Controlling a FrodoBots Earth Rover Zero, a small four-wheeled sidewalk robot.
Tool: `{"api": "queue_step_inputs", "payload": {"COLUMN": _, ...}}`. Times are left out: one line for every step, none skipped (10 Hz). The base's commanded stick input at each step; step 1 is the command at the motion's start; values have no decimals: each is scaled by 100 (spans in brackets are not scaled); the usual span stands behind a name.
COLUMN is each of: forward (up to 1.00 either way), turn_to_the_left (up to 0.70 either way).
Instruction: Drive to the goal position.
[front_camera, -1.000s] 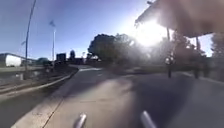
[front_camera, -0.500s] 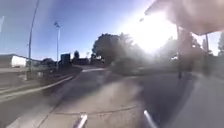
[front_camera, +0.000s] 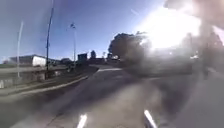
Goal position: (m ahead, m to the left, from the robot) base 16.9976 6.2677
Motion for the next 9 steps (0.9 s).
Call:
{"api": "queue_step_inputs", "payload": {"forward": 98, "turn_to_the_left": 0}}
{"api": "queue_step_inputs", "payload": {"forward": 98, "turn_to_the_left": 0}}
{"api": "queue_step_inputs", "payload": {"forward": 98, "turn_to_the_left": 0}}
{"api": "queue_step_inputs", "payload": {"forward": 98, "turn_to_the_left": 0}}
{"api": "queue_step_inputs", "payload": {"forward": 98, "turn_to_the_left": 0}}
{"api": "queue_step_inputs", "payload": {"forward": 98, "turn_to_the_left": 0}}
{"api": "queue_step_inputs", "payload": {"forward": 98, "turn_to_the_left": 0}}
{"api": "queue_step_inputs", "payload": {"forward": 98, "turn_to_the_left": 0}}
{"api": "queue_step_inputs", "payload": {"forward": 98, "turn_to_the_left": 0}}
